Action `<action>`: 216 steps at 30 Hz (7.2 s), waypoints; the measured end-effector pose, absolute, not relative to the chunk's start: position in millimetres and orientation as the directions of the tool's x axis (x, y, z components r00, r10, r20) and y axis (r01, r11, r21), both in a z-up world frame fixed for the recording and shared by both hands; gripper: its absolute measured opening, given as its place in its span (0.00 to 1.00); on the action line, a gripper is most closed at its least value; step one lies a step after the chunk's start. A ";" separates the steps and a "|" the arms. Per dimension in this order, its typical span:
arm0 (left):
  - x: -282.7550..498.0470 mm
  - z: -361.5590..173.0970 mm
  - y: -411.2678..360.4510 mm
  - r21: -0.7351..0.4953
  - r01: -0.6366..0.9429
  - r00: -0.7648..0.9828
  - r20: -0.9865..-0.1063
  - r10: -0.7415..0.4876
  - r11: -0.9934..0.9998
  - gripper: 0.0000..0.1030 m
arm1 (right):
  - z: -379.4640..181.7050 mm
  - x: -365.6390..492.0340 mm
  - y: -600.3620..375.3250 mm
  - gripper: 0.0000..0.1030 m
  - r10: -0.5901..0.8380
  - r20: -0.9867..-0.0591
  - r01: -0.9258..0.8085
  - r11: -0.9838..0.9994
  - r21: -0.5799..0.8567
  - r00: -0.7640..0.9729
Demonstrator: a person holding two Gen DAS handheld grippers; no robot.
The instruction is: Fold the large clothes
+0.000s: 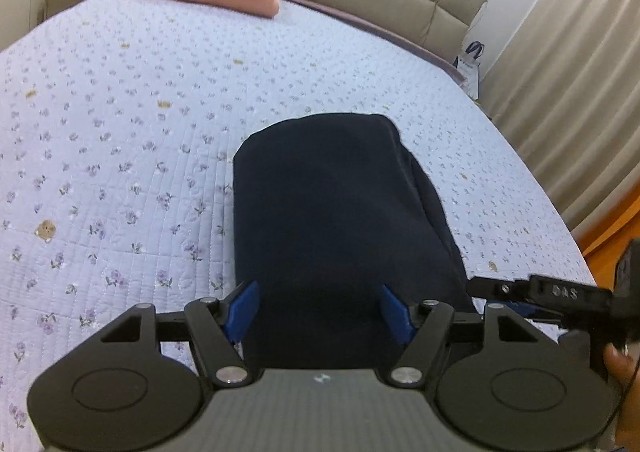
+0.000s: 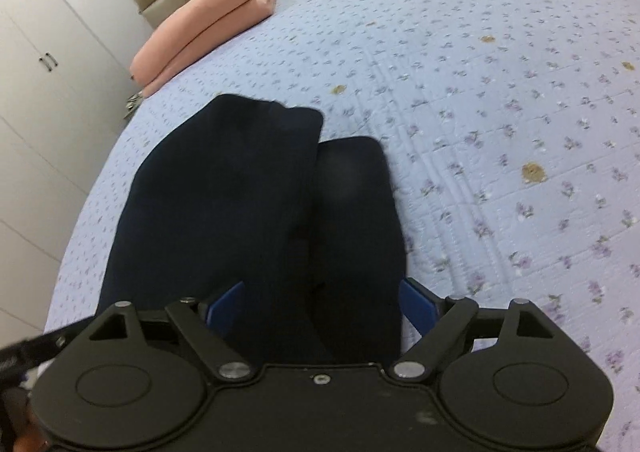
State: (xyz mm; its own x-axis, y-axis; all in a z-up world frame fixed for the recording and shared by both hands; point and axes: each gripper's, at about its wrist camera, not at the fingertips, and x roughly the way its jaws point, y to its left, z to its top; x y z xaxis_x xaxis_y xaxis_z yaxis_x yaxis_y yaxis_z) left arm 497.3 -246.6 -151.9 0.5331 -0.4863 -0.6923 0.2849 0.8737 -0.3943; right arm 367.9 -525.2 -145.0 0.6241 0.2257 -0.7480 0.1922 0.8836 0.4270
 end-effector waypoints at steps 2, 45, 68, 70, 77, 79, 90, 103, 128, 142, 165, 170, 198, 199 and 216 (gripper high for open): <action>504.0 -158.2 -243.3 -0.432 0.272 0.515 -0.689 -0.510 0.860 0.72 | -152.0 371.3 -527.8 0.97 0.228 -0.754 0.196 0.883 0.427 0.617; 484.9 -141.0 -125.0 -0.813 0.296 0.291 -0.424 -0.858 0.502 0.62 | -93.2 291.2 -394.5 0.65 0.584 -0.495 -0.120 0.715 0.688 0.644; 346.3 -227.3 17.7 -0.776 0.187 0.399 -0.500 -0.768 0.603 0.67 | -153.3 176.6 -261.7 0.65 0.548 -0.631 -0.135 0.803 0.580 0.550; 343.2 -226.5 18.6 -0.772 0.196 0.423 -0.489 -0.763 0.604 0.67 | -151.8 163.0 -261.3 0.65 0.536 -0.623 -0.144 0.811 0.566 0.569; 284.1 -190.6 33.7 -0.653 0.189 0.563 -0.540 -0.625 0.734 0.65 | -111.3 103.5 -275.8 0.69 0.301 -0.614 -0.033 0.912 0.408 0.730; 256.2 -173.1 44.6 -0.616 0.166 0.639 -0.528 -0.559 0.770 0.58 | -95.8 86.1 -271.7 0.70 0.210 -0.601 -0.001 0.944 0.329 0.771; 218.4 -132.7 -1.1 -0.479 0.270 0.647 -0.552 -0.526 0.835 0.25 | -92.7 119.6 -168.6 0.21 0.122 -0.546 -0.137 0.990 0.013 0.829; 196.5 -170.6 -17.3 -0.434 0.403 0.598 -0.541 -0.591 0.806 0.09 | -92.8 168.9 -217.4 0.19 0.027 -0.548 -0.010 0.999 0.035 0.836; 157.1 -123.5 -44.7 -0.216 0.383 0.692 -0.577 -0.434 0.898 0.31 | -44.3 127.4 -237.3 0.85 -0.017 -0.640 0.104 0.990 0.099 0.768; 73.7 -9.8 -57.4 -0.010 0.146 0.808 -0.576 -0.125 0.989 0.81 | 57.3 -43.1 -175.4 1.00 -0.087 -0.585 0.192 0.974 0.120 0.806; 41.5 13.0 -56.0 0.055 0.098 0.798 -0.601 -0.045 0.994 0.84 | 64.6 -69.6 -155.4 0.99 -0.105 -0.615 0.180 0.982 0.060 0.782; 43.9 7.9 -54.1 0.041 0.094 0.784 -0.619 -0.048 0.995 0.84 | 53.3 -66.9 -157.9 0.99 -0.100 -0.642 0.178 0.982 0.058 0.760; 49.7 5.3 -48.0 0.114 0.021 0.783 -0.620 0.055 0.993 0.84 | 47.9 -64.6 -158.0 0.99 -0.076 -0.654 0.145 0.988 0.052 0.752; 49.8 5.4 -48.0 0.115 0.021 0.783 -0.619 0.055 0.993 0.84 | 47.7 -65.0 -158.0 0.99 -0.075 -0.653 0.143 0.989 0.050 0.753; 48.2 7.8 -44.0 0.116 0.016 0.787 -0.615 0.059 0.993 0.83 | 51.1 -68.4 -156.4 0.99 -0.068 -0.649 0.124 0.991 0.041 0.758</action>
